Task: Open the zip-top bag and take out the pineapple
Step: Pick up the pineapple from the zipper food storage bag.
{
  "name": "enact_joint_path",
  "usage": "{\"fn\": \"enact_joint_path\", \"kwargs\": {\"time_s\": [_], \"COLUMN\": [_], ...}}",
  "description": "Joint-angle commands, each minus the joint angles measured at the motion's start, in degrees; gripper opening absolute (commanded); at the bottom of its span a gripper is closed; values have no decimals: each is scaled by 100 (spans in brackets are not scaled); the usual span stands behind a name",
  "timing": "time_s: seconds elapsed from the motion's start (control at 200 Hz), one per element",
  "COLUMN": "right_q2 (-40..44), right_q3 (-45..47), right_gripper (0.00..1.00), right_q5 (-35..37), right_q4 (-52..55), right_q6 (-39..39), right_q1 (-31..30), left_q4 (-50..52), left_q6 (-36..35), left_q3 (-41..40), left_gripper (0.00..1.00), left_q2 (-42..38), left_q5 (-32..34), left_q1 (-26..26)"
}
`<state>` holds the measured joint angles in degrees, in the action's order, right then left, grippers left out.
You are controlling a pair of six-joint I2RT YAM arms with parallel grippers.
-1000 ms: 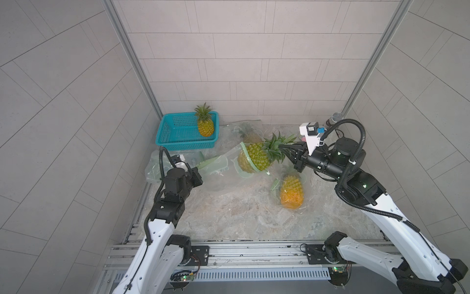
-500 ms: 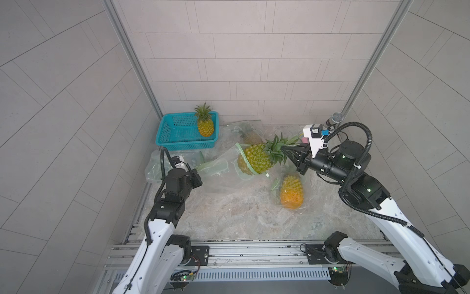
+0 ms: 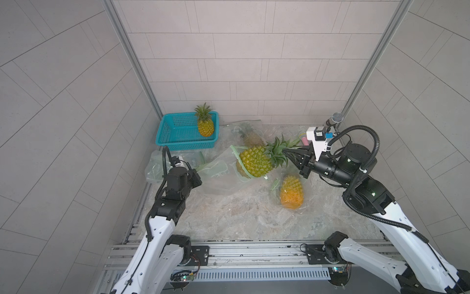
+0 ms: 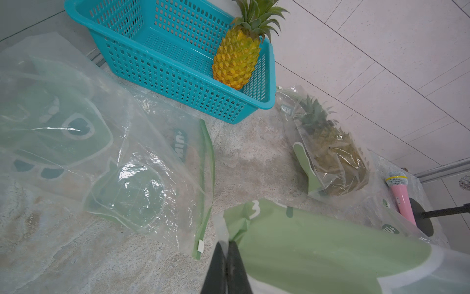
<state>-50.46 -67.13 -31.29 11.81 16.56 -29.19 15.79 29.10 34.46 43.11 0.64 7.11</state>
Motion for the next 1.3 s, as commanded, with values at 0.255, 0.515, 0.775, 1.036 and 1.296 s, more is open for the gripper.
{"fn": "enact_joint_path", "kwargs": {"time_s": [0.255,0.515,0.775,1.036,1.296], "right_q2": [354,381,414,493,659], "right_q3": [-111,-107,-124,-151,-25], "right_gripper": [0,0,0,0,0], "right_q5": [110,312,436,-5,-201], "right_q4": [-1054,-954,-913,-980,-1140], "right_q6": [-100,-211,-261,-350,-388], "right_q1": [62,76,77,84,81], "left_q4": [381,407,460,527,856], "left_q6": [21,8,-10,-8,-70], "left_q3": [228,257,241,282,505], "left_gripper": [0,0,0,0,0], "left_q2": [5,-22,-86,-32,101], "left_q5": [511,555,745,746,858], "left_q1": [-51,-52,-52,-54,-52]}}
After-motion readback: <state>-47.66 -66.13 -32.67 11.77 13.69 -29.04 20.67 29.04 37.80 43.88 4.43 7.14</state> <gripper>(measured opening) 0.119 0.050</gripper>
